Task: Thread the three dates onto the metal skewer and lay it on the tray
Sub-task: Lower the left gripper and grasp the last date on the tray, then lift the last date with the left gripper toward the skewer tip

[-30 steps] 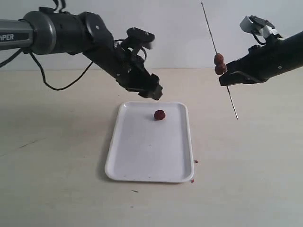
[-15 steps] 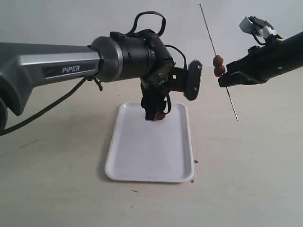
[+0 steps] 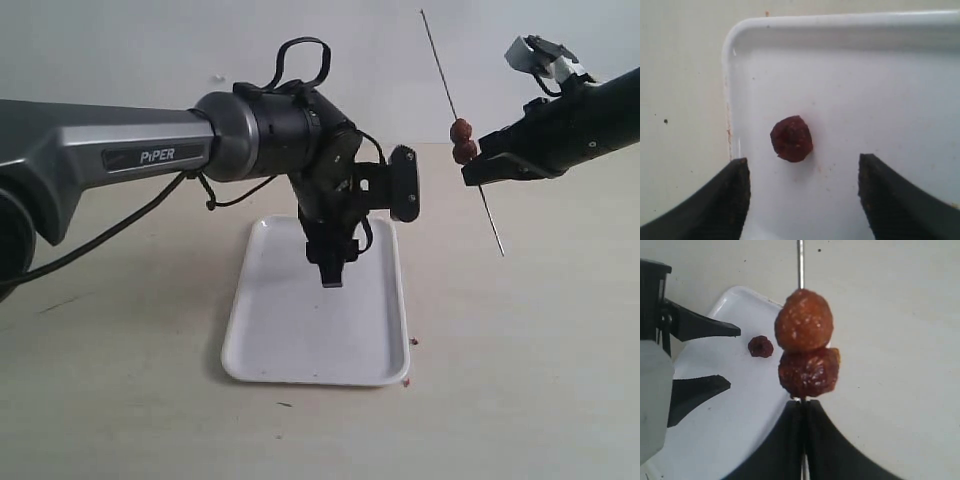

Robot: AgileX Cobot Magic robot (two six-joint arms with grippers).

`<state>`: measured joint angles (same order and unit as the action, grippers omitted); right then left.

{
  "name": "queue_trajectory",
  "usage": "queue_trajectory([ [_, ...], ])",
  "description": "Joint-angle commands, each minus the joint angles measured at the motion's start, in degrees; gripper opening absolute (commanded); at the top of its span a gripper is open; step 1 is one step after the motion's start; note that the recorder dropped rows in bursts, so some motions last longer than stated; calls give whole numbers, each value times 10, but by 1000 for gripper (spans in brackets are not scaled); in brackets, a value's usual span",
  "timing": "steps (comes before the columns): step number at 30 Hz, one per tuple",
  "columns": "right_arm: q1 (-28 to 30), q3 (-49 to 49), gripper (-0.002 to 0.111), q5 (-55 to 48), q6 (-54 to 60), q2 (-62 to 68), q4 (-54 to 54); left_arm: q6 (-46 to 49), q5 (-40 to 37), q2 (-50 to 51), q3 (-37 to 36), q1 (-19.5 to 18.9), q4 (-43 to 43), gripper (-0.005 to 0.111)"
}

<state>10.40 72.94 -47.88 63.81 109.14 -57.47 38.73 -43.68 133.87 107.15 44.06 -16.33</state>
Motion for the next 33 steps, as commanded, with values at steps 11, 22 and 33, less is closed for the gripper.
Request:
queue_trajectory([
  [11, 2, 0, 0, -6, 6, -4, -1, -256, -19, 63, 128, -36, 90, 60],
  [22, 2, 0, 0, -8, 6, -4, -3, -234, -65, 91, 148, -41, 92, 60],
  [33, 2, 0, 0, -8, 6, -4, -3, -227, -74, 103, 148, -41, 104, 59],
])
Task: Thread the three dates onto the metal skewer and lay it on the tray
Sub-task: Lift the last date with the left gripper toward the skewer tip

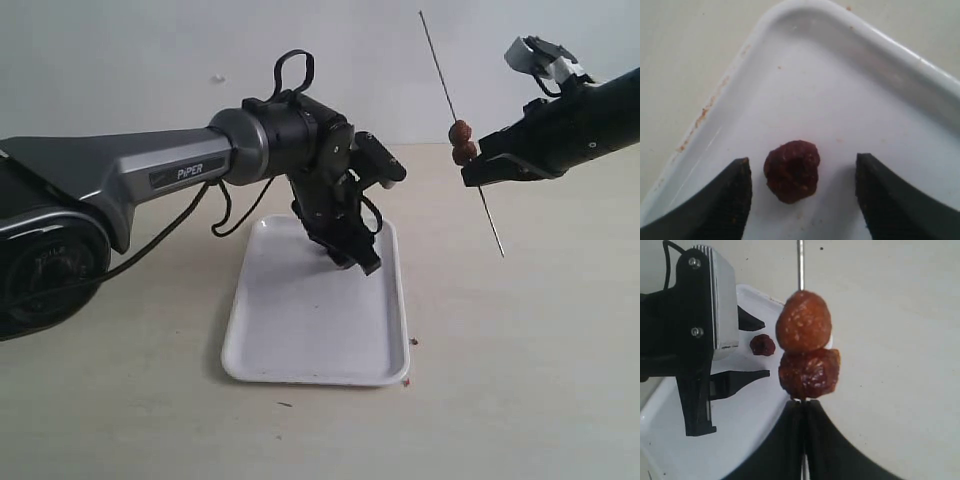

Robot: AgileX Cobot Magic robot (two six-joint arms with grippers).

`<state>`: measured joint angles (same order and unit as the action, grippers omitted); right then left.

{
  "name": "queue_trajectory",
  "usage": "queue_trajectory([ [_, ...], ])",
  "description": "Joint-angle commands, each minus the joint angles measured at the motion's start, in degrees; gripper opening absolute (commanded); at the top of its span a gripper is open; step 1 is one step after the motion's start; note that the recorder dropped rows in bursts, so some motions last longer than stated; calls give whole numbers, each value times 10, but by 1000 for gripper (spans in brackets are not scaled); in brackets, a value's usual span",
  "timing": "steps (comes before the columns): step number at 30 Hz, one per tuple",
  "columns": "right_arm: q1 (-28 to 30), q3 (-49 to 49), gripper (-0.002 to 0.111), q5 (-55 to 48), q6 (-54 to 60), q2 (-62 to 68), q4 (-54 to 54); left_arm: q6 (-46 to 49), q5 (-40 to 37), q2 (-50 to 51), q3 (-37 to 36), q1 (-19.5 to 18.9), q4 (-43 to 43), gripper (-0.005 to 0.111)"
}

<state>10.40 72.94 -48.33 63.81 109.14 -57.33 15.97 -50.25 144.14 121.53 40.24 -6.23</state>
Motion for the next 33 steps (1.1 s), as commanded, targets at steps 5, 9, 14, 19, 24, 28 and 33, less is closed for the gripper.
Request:
queue_trajectory([
  [5, 2, 0, 0, -4, 6, -4, -6, 1, -12, 0, 4, -3, 3, 39],
  [9, 2, 0, 0, -10, 6, -4, -6, 1, -12, 0, 4, -3, 3, 30],
  [14, 2, 0, 0, -10, 6, -4, -6, 1, -12, 0, 4, -3, 3, 30],
  [19, 2, 0, 0, -10, 6, -4, -6, 1, -10, -2, 4, -3, 3, 30],
  [24, 2, 0, 0, -12, 6, -4, 12, -17, -18, -26, 4, -9, 15, 30],
  [28, 2, 0, 0, -19, 6, -4, 54, -15, -45, -51, 10, -27, 50, 30],
  [33, 2, 0, 0, -48, 1, -4, 107, 25, -86, -82, 13, -65, 166, 29],
])
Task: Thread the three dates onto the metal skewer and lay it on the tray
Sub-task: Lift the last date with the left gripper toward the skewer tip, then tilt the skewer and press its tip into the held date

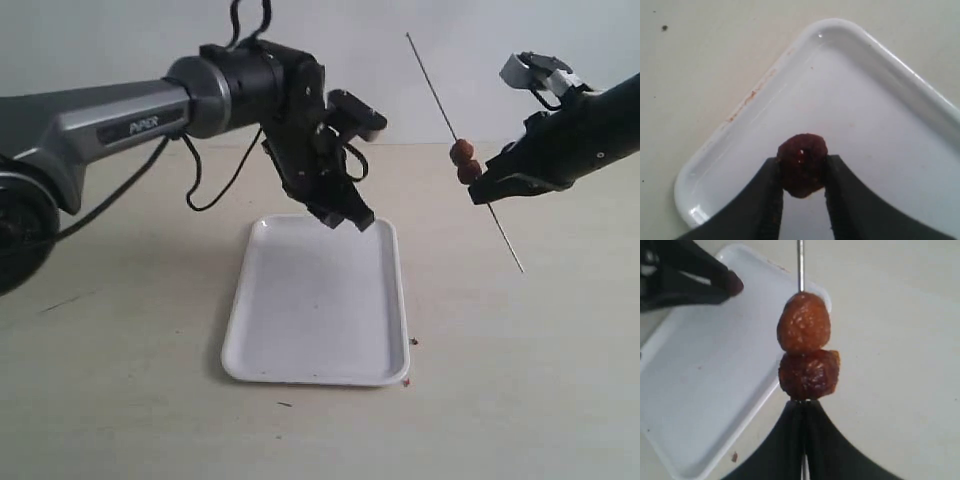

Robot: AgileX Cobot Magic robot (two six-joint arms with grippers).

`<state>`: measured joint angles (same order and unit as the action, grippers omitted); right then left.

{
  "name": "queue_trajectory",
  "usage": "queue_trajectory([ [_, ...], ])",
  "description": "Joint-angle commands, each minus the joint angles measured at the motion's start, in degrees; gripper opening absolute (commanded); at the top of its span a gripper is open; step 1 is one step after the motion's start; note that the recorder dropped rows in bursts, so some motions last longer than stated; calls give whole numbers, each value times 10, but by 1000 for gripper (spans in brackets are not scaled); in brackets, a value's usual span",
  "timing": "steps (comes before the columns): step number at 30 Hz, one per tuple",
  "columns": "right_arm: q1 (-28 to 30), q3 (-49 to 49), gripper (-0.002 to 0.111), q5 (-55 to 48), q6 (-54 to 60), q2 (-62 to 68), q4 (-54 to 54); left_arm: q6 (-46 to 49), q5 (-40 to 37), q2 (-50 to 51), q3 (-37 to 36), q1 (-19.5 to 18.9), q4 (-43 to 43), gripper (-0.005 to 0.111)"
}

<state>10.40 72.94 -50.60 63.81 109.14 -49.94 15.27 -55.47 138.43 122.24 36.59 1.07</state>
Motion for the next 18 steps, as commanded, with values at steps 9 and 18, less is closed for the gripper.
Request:
queue_trajectory([
  [9, 2, 0, 0, -150, 34, -4, 88, 169, -145, -32, 6, -124, 416, 29],
  [18, 2, -19, 0, -183, 84, -3, 125, 173, -145, -32, 6, -230, 623, 29],
])
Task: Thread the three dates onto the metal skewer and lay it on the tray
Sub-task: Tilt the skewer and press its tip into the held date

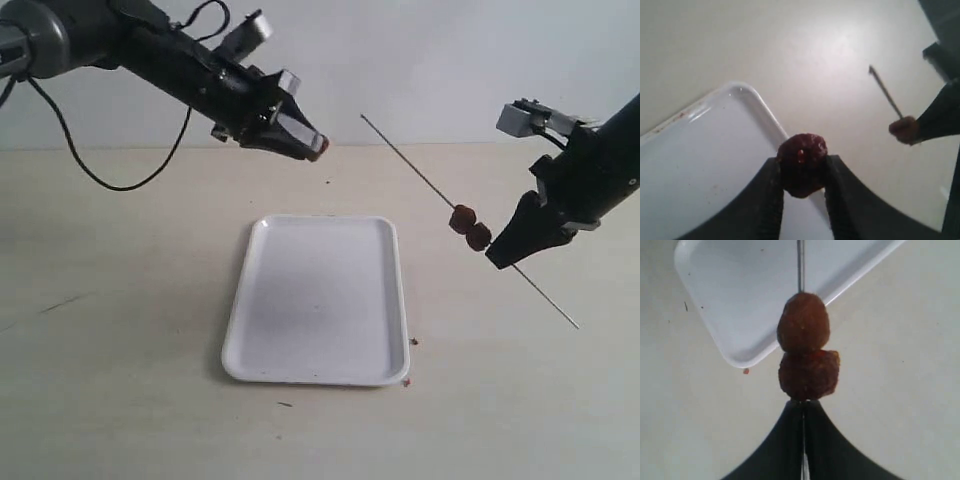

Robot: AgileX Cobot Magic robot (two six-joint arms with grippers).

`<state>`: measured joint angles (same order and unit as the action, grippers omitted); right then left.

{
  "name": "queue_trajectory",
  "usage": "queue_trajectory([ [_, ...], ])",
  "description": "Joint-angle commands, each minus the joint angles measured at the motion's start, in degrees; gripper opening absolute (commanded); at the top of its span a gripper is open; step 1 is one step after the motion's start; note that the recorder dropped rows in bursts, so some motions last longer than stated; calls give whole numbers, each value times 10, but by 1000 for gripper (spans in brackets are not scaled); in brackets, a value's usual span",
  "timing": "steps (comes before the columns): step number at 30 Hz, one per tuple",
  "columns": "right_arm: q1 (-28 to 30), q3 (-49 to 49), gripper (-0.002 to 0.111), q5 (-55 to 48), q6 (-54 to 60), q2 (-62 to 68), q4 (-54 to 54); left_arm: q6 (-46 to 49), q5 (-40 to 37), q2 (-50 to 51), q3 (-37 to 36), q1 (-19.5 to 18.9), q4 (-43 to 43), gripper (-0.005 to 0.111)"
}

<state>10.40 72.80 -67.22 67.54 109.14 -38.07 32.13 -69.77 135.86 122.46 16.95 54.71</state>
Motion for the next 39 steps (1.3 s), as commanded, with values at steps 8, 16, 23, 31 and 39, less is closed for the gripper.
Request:
queue_trajectory([
  [8, 2, -22, 0, -7, 108, -3, -59, -8, -2, -6, 3, -21, 109, 29],
  [16, 2, -22, 0, 25, 93, 19, -42, -8, -2, -9, 3, -8, 111, 29],
  [23, 2, -22, 0, 26, 101, 21, -46, -8, -2, -9, 3, -8, 109, 29],
  [31, 2, -22, 0, 5, 131, 21, -65, 5, -2, -9, 3, 17, 102, 29],
  [39, 2, -22, 0, 13, 128, 21, -59, 5, -2, -9, 3, 10, 102, 29],
])
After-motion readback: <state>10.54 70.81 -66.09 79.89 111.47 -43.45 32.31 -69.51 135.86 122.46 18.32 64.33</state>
